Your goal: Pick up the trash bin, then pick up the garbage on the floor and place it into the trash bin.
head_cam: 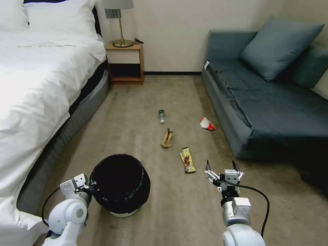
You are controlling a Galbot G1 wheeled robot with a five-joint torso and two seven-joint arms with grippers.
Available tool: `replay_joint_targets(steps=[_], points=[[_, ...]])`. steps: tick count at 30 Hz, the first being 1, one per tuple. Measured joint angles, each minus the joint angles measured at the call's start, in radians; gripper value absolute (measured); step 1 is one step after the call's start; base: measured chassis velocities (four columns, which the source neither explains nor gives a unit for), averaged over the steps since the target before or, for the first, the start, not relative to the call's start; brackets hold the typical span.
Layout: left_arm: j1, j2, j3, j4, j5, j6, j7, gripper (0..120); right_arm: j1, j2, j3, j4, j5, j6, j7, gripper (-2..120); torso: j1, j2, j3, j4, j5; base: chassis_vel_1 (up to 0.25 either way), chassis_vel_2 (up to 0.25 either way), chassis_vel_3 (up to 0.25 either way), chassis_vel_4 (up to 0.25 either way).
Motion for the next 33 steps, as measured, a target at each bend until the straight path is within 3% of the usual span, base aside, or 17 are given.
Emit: replay_joint_targets(steps=[6, 11, 27, 33], points=[[-0.009, 0.000, -0.058, -0.079, -0.001, -0.019, 0.000, 4, 0.007, -0.010, 0.017, -0.007, 0.019, 0.073, -0.023, 100, 0.000, 0.000, 0.000, 0.0001, 0.0006, 0.000, 0.000, 0.000, 0.000], [-0.013, 0.001, -0.076, -0.125, 0.010, -0.022, 0.001, 4, 0.008, -0.024, 0.021, -0.012, 0.044, 0.103, -0.060, 100, 0.000, 0.000, 0.000, 0.0001, 0.0005, 0.000, 0.000, 0.000, 0.000], [-0.012, -0.010, -0.095, -0.121, 0.049, -0.036, 0.016, 4, 0.010, -0.021, 0.020, -0.029, 0.052, 0.132, -0.117, 100, 0.000, 0.000, -0.001, 0.0002, 0.0004, -0.003, 0.002, 0.002, -0.004], [-0.013, -0.009, -0.097, -0.115, 0.052, -0.039, 0.020, 4, 0.013, -0.017, 0.019, -0.035, 0.047, 0.132, -0.117, 100, 0.000, 0.000, 0.000, 0.0002, 0.0004, -0.127, 0.117, 0.130, -0.118]])
